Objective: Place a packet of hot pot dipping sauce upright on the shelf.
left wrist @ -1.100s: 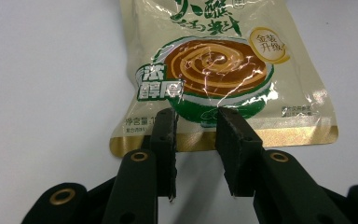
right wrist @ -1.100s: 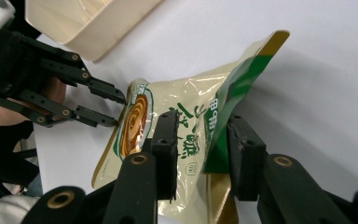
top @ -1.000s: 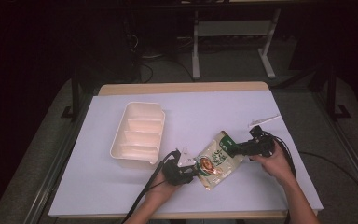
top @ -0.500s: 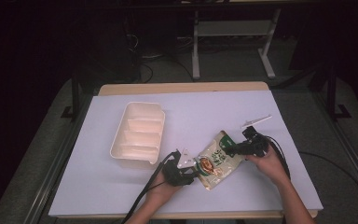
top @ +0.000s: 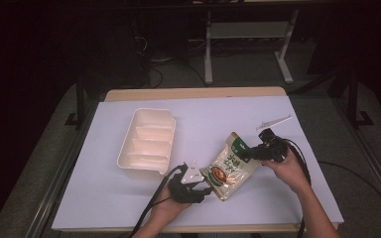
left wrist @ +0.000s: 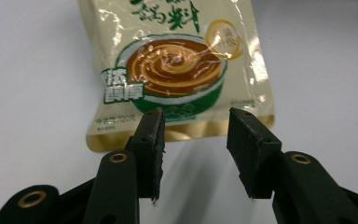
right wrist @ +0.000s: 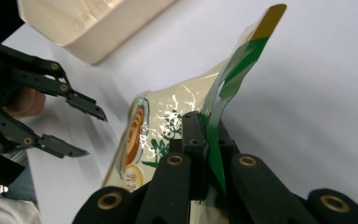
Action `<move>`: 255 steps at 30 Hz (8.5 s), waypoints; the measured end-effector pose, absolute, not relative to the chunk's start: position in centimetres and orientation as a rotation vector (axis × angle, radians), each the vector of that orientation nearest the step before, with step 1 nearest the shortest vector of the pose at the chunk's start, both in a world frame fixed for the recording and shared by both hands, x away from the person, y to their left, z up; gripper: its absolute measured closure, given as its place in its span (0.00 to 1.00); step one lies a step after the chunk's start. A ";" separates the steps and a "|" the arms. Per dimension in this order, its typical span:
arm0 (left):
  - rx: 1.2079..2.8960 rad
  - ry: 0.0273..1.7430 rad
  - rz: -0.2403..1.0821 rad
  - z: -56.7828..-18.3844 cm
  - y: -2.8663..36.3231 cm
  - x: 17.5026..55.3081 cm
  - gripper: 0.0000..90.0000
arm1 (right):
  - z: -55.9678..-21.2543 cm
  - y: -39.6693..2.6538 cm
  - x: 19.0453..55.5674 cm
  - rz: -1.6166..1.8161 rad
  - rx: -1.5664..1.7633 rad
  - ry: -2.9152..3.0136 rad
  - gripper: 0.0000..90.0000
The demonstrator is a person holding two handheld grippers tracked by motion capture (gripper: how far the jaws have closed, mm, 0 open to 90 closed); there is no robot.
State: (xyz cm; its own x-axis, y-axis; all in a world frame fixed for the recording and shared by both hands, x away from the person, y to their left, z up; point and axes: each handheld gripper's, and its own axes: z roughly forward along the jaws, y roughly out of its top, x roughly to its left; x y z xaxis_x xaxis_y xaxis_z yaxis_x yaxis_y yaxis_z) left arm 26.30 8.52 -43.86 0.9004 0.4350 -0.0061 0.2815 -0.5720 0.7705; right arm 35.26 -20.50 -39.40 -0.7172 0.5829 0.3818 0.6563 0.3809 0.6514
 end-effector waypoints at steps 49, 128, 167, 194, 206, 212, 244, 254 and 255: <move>2.166 0.400 0.220 -44.0 12.9 22.7 0.41 | -27.7 -11.0 38.6 -1.388 -0.852 -2.638 1.00; 2.111 0.421 0.219 -43.9 14.1 23.3 0.38 | -29.5 6.2 48.1 -1.339 -0.664 -2.585 0.99; 2.117 0.422 0.232 -44.0 13.8 23.2 0.39 | -31.9 2.5 47.9 -1.333 -0.834 -2.564 0.56; 2.117 0.423 0.219 -44.2 13.8 23.3 0.39 | -31.2 -2.8 46.7 -1.387 -0.865 -2.538 0.46; 2.129 0.429 0.210 -44.4 13.8 23.5 0.38 | -31.4 -5.4 45.4 -1.396 -0.867 -2.527 0.44; 2.122 0.432 0.208 -44.4 13.8 23.5 0.38 | -31.4 -6.4 44.6 -1.404 -0.861 -2.524 0.44; 2.124 0.431 0.181 -44.4 13.8 23.5 0.38 | -32.5 -14.0 39.7 -1.401 -0.904 -2.502 0.39; 2.121 0.427 0.163 -44.2 13.7 23.5 0.36 | -34.1 -16.5 38.1 -1.423 -0.929 -2.470 0.38; 2.120 0.425 0.161 -44.3 13.6 23.5 0.36 | -34.2 -16.7 38.0 -1.427 -0.928 -2.470 0.38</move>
